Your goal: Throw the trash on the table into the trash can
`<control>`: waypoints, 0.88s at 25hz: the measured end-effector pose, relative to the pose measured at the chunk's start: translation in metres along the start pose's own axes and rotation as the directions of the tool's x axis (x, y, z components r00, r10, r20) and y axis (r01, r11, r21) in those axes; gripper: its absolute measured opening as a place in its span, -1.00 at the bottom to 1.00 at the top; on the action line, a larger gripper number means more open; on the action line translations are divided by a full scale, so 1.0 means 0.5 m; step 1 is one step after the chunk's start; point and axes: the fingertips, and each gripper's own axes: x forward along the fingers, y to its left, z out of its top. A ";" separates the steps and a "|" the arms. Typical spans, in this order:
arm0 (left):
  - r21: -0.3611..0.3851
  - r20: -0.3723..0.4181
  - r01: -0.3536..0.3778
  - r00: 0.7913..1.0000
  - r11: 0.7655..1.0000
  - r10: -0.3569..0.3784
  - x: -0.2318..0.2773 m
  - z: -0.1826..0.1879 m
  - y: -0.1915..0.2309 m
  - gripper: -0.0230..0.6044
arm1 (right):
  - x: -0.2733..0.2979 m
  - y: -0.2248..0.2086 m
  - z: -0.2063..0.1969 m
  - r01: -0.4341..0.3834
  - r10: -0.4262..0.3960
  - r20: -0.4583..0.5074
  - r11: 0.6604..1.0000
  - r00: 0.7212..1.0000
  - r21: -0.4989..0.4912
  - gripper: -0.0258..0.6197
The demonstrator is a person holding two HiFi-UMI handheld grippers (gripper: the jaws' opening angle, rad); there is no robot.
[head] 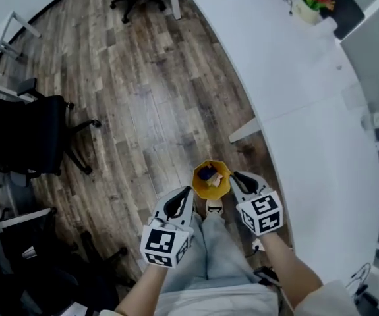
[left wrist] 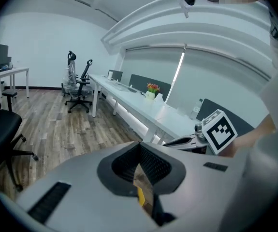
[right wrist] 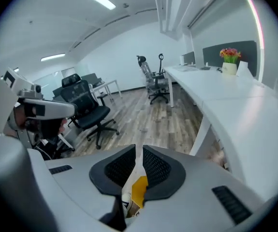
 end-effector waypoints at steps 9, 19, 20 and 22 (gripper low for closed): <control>0.122 0.016 0.065 0.998 0.990 -0.067 -0.132 0.137 -0.102 -0.93 | -0.228 0.113 0.161 -0.054 0.055 0.120 0.998 0.991 -0.012 -0.79; 0.109 0.025 0.050 0.998 0.993 -0.053 -0.192 0.180 -0.142 -0.93 | -0.331 0.133 0.234 -0.072 0.070 0.198 0.997 0.978 0.007 -0.81; 0.110 0.030 0.046 0.998 0.993 -0.050 -0.191 0.185 -0.144 -0.93 | -0.334 0.132 0.237 -0.076 0.072 0.202 0.997 0.977 0.011 -0.81; 0.108 0.043 0.041 0.998 0.993 -0.046 -0.190 0.200 -0.147 -0.93 | -0.338 0.134 0.246 -0.093 0.088 0.211 0.995 0.973 0.016 -0.82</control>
